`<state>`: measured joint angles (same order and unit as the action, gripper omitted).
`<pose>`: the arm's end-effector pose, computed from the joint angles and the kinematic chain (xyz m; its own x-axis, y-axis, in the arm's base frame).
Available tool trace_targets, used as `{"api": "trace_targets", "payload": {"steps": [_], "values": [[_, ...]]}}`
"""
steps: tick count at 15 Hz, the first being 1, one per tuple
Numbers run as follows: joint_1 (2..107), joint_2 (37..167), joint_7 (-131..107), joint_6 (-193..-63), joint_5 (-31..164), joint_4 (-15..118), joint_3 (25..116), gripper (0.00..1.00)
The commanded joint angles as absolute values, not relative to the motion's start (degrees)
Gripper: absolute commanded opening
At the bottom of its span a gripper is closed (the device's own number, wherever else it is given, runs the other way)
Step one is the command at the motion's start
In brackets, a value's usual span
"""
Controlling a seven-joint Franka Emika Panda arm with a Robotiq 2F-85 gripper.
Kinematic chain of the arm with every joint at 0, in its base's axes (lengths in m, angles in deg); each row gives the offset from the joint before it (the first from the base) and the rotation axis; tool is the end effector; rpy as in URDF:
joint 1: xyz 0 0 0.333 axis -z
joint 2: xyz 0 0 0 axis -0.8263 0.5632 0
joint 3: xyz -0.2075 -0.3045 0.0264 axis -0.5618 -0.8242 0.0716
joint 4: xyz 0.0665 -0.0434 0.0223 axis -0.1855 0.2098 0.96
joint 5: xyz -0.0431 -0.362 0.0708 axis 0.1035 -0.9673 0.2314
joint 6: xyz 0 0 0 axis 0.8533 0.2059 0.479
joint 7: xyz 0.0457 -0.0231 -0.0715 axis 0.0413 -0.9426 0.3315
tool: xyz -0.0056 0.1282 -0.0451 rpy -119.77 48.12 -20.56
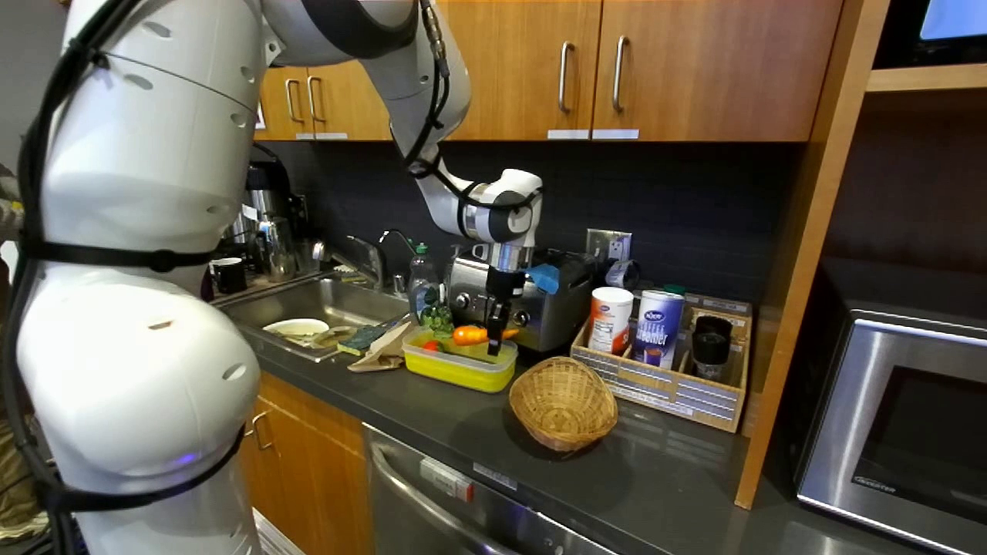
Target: Move the carrot to the lunchbox
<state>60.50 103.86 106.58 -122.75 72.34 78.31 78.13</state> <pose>0.5682 -0.0081 0.3034 -0.3556 0.9293 0.0997 0.9257 0.3649 -0.0996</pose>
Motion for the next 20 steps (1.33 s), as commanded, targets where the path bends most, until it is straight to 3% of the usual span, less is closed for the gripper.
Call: {"api": "trace_targets", "payload": {"steps": [1, 2, 3, 20], "values": [[60.8, 106.4, 107.2, -121.5, 73.8, 76.1, 78.6, 0.06], [60.6, 104.0, 106.5, -122.5, 72.3, 78.0, 78.2, 0.06], [60.6, 103.9, 106.5, -122.6, 72.3, 78.0, 78.1, 0.25], [60.6, 103.9, 106.5, -122.6, 72.3, 78.0, 78.1, 0.25]]}}
